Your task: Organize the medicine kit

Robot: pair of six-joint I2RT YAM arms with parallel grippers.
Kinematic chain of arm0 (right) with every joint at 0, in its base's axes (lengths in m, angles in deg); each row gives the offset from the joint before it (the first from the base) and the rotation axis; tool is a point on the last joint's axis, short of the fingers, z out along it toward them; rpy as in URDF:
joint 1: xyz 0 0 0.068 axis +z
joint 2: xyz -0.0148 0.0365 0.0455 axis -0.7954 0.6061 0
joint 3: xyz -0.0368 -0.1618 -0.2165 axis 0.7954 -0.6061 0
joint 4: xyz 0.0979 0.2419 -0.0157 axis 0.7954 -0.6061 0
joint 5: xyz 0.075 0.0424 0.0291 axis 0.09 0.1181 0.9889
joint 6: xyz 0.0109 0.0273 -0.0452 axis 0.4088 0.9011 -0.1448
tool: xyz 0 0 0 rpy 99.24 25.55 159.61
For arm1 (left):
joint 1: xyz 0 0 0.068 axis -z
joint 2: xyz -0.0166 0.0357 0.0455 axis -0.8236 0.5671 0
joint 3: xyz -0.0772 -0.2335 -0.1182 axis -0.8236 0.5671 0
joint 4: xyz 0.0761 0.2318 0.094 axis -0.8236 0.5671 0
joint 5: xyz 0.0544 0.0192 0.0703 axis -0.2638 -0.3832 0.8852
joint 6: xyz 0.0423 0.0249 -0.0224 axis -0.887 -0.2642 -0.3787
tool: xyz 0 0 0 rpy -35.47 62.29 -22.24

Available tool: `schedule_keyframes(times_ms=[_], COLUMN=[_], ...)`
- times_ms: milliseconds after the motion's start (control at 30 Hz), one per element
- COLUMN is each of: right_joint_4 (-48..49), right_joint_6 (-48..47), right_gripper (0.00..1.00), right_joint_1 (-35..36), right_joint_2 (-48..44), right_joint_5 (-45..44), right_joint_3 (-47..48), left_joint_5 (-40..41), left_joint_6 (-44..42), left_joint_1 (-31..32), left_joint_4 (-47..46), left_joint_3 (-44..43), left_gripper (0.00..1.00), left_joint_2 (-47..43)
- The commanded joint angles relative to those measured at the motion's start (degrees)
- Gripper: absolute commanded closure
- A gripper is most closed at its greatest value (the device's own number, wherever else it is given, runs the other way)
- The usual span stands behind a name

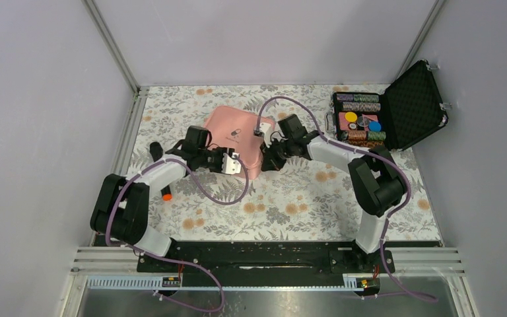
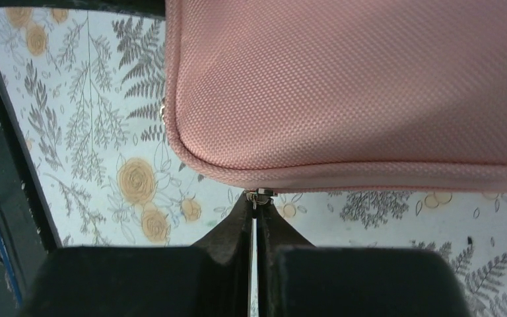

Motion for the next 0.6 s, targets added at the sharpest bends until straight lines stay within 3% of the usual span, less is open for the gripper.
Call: schedule_keyframes(times_ms=[0, 200, 433, 567], right_joint_4=[-8.8, -6.6, 7.6, 2.4], right_joint_6=[-4.0, 0.3, 23.8, 21.6], right_gripper=[1.00, 1.00, 1.00, 1.00], right_joint_1=[1.8, 3.1, 5.4, 5.7], right_joint_2=[-6.6, -5.1, -1.0, -0.7], right_joint_5=[7.6, 9.3, 12.1, 6.7], right_joint_3=[-0.7, -0.2, 0.7, 2.9], left_joint_5=[5.3, 7.7, 13.4, 15.0], left_joint_6=[9.6, 19.2, 24.6, 23.6], left_joint_1=[0.5, 2.0, 6.3, 7.2], left_joint_4=[-17.2, -26.5, -38.1, -38.5], left_joint_3=[5.2, 5.9, 10.8, 12.6], left_gripper=[1.00, 1.00, 1.00, 1.00], left_joint_2=[1.2, 1.1, -0.5, -1.5])
